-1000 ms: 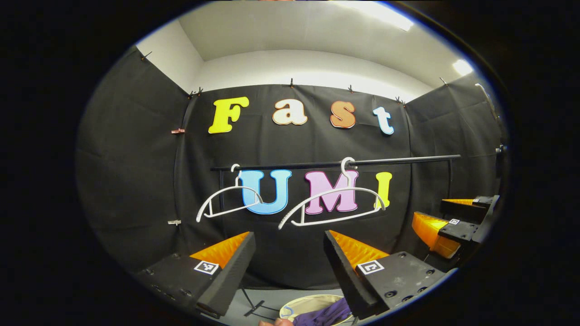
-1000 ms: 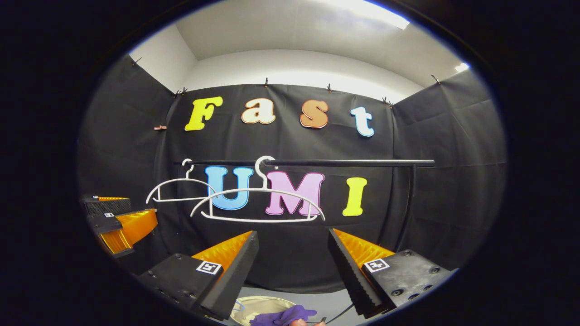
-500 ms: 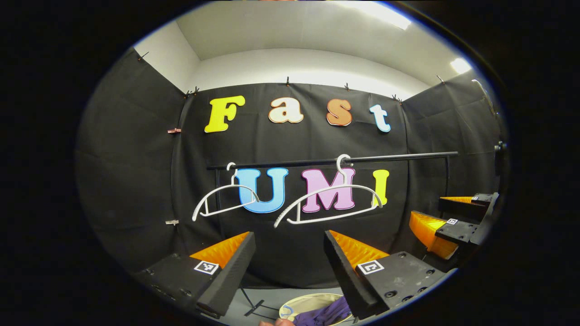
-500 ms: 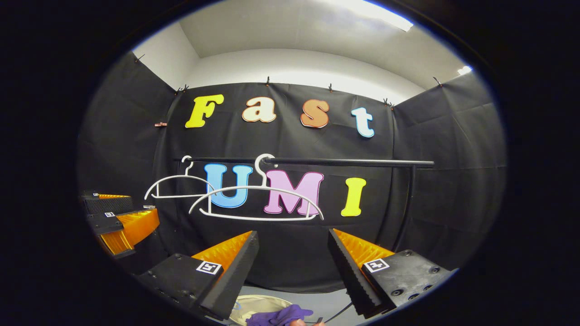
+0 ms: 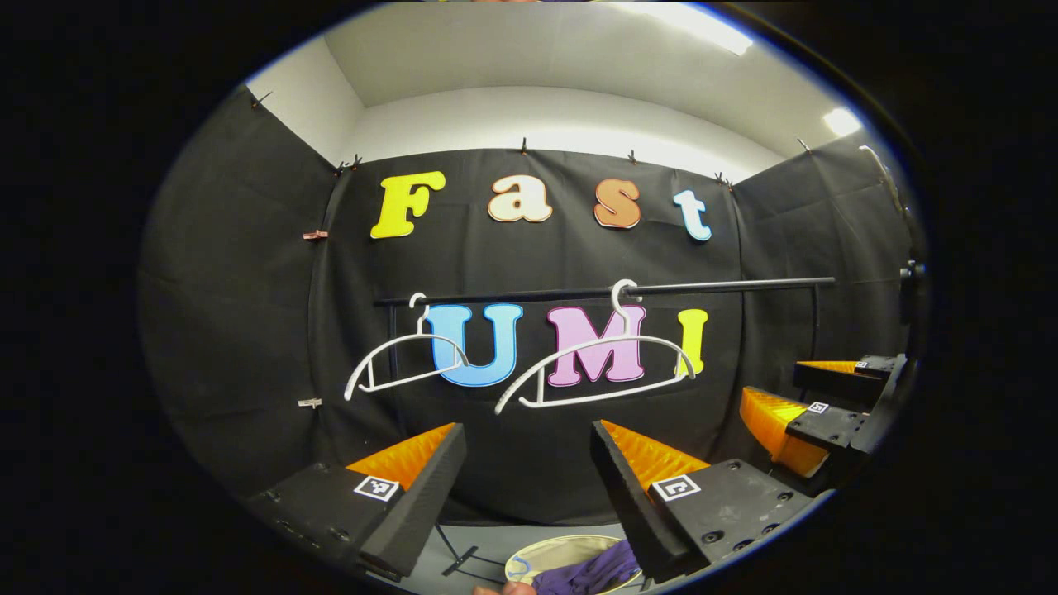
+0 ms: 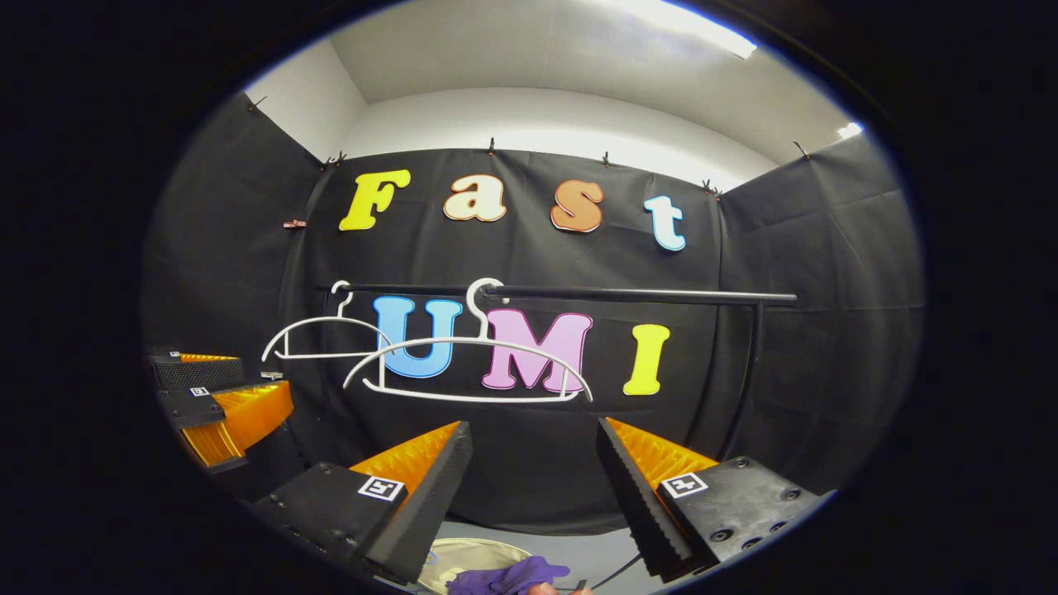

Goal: Grasp the clothes on the hanger with both hands and then place them into the laundry hamper below.

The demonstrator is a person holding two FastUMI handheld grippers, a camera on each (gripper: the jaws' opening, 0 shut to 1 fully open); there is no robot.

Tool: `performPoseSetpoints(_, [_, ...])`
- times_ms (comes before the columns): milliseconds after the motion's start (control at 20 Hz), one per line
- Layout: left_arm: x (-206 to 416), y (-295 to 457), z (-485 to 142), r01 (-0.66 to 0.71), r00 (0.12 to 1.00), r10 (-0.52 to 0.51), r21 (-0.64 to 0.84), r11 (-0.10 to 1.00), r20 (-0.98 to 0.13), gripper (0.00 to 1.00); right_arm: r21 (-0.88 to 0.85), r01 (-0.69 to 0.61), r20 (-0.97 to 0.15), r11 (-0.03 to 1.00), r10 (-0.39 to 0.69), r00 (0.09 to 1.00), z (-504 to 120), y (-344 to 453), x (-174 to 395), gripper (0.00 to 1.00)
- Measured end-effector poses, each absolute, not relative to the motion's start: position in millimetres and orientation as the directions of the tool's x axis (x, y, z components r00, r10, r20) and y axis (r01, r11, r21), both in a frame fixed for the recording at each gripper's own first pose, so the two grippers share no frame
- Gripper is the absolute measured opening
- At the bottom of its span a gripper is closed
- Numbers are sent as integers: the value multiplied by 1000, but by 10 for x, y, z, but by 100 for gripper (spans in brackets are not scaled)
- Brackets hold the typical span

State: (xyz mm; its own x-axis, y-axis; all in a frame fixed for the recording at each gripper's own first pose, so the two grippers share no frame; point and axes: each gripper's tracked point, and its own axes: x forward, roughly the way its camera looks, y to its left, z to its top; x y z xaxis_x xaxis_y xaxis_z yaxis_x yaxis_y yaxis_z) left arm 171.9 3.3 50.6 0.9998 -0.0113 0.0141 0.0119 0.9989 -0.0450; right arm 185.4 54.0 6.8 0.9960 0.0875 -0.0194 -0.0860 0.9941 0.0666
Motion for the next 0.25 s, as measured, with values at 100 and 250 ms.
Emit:
performPoseSetpoints(100, [1724,25,498,15,1000,-14,-46,999,14,95,64,-85,-22,994,86,996,52,547,1858,94])
performPoseSetpoints(250, [1736,18,500,17,1000,-16,-47,999,14,95,59,-81,-24,995,83,996,43,531,1845,94])
